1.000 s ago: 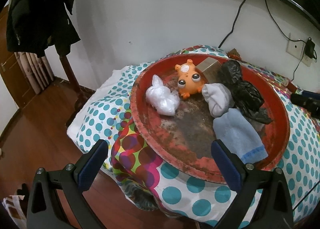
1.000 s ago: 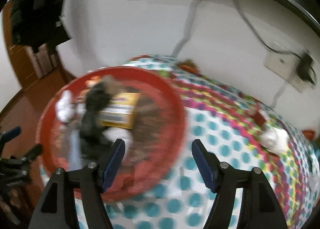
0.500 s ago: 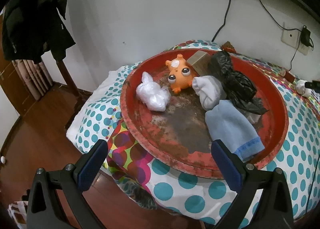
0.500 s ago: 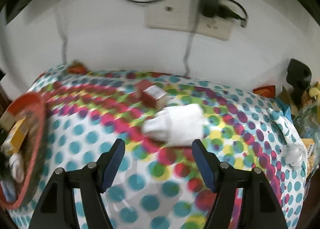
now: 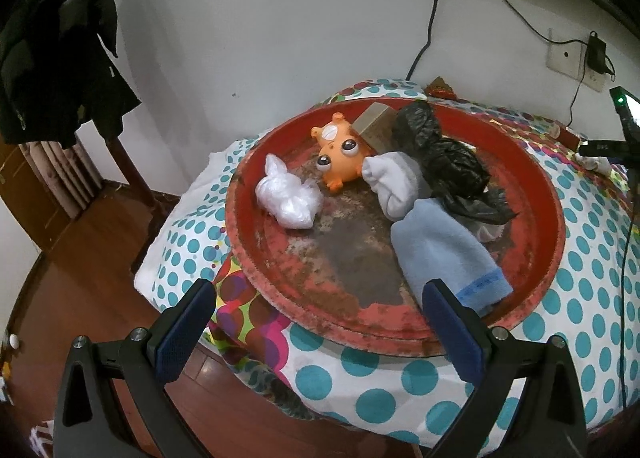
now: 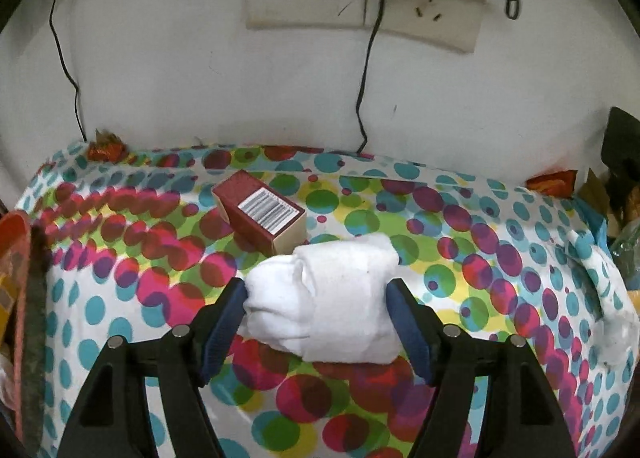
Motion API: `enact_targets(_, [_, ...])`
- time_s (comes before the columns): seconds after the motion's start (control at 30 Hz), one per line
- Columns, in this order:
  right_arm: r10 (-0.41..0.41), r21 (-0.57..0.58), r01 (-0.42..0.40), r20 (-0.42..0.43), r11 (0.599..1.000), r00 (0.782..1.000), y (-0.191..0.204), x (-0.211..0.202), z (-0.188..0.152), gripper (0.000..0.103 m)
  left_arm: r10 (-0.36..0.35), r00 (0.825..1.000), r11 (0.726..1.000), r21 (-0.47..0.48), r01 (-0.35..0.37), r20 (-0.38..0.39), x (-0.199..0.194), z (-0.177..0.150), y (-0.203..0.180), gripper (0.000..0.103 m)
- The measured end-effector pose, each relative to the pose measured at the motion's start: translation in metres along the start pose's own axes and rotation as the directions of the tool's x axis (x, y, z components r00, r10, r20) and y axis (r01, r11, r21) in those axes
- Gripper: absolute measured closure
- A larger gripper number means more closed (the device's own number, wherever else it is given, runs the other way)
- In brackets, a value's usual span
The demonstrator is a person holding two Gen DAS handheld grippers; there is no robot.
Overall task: Organize objects
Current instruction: 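Move the right tool to the white rolled towel and grasp it, then grasp the red barcode box with the left tool while the right tool holds the towel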
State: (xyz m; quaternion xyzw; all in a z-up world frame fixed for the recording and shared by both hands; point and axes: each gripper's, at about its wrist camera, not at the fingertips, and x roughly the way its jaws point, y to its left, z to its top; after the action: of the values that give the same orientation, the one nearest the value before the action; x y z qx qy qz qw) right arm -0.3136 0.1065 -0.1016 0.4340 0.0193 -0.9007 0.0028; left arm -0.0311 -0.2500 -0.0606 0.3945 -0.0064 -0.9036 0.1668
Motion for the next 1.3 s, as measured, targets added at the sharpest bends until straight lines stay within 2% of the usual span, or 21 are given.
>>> enact_targets(0.2, [0.018, 0.009, -0.018, -0.014, 1.000, 1.000, -0.005, 0.010, -0.002, 0.029, 0.011, 1.000, 0.999, 0.037, -0.012, 0.006, -0.007, 0.005, -0.011, 0.000])
enact_targets(0.37, [0.017, -0.020, -0.017, 0.012, 1.000, 1.000, -0.002, 0.011, -0.005, 0.029, -0.009, 1.000, 0.999, 0.045, 0.009, 0.012, -0.012, 0.014, -0.022, 0.000])
enact_targets(0.77, [0.051, 0.007, -0.051, 0.002, 0.999, 0.999, -0.007, 0.015, -0.003, 0.028, -0.062, 0.998, 0.995, 0.073, 0.062, -0.006, -0.016, 0.027, -0.061, 0.000])
enact_targets(0.97, [0.053, 0.007, -0.053, 0.005, 0.999, 0.999, -0.008, 0.015, -0.004, 0.030, -0.071, 0.997, 0.990, 0.121, 0.071, -0.004, -0.021, 0.034, -0.087, 0.000])
enact_targets(1.0, [0.054, 0.007, -0.054, 0.005, 0.999, 0.999, -0.009, 0.015, -0.004, 0.031, -0.075, 0.997, 0.989, 0.125, 0.075, -0.006, -0.021, 0.035, -0.089, 0.000])
enact_targets(1.07, [0.065, 0.006, -0.065, 0.015, 0.998, 0.998, -0.010, 0.012, -0.006, 0.044, -0.086, 0.996, 0.987, 0.135, 0.086, -0.005, -0.021, 0.038, -0.099, 0.000])
enact_targets(1.17, [0.084, -0.017, -0.083, 0.024, 0.996, 0.996, -0.013, 0.007, -0.009, 0.054, -0.111, 0.994, 0.982, 0.150, 0.111, -0.008, -0.018, 0.045, -0.117, 0.000])
enact_targets(1.3, [0.113, -0.029, -0.113, 0.025, 0.993, 0.993, -0.023, -0.001, -0.018, 0.058, -0.137, 0.990, 0.976, 0.170, 0.137, -0.012, -0.012, 0.056, -0.149, 0.000])
